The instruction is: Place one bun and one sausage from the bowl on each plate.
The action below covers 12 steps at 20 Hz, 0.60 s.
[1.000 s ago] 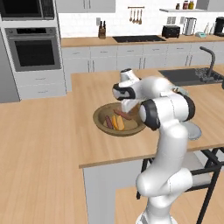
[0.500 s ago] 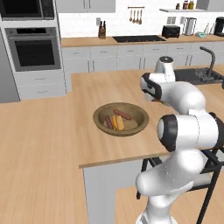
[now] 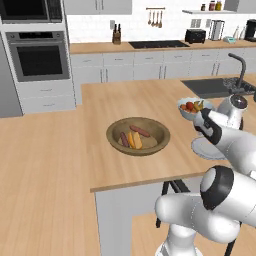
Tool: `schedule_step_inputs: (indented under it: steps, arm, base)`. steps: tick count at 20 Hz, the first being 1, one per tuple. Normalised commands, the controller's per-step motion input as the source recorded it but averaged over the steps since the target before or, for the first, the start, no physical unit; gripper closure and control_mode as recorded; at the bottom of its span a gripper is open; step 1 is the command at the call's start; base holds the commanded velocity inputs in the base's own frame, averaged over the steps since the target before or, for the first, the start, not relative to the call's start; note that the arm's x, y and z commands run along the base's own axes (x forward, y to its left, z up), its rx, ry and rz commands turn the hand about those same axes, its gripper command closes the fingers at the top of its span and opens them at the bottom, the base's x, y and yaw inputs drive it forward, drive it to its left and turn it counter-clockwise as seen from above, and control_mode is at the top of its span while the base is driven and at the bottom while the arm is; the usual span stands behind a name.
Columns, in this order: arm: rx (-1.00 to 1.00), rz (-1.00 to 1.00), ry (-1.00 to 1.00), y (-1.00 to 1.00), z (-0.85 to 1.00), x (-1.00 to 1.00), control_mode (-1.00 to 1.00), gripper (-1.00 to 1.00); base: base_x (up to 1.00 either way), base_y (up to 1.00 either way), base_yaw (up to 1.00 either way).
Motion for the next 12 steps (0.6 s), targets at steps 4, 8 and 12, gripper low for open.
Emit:
schedule_step_inputs:
  steps: [4, 8, 12]
  arm:
    - [0.08, -0.05, 0.01, -0.97, -0.03, -0.1, -1.0, 1.0]
    - [0.04, 0.0, 0.02, -0.77, -0.25, 0.14, -1.0, 1.0]
    - [0.0, 0.0, 0.1, -0.52, -0.62, 0.16, -1.0, 1.0]
  base:
    - [0.0, 0.0, 0.0]
    - [0.0, 0.0, 0.0]
    - [0.0, 0.0, 0.0]
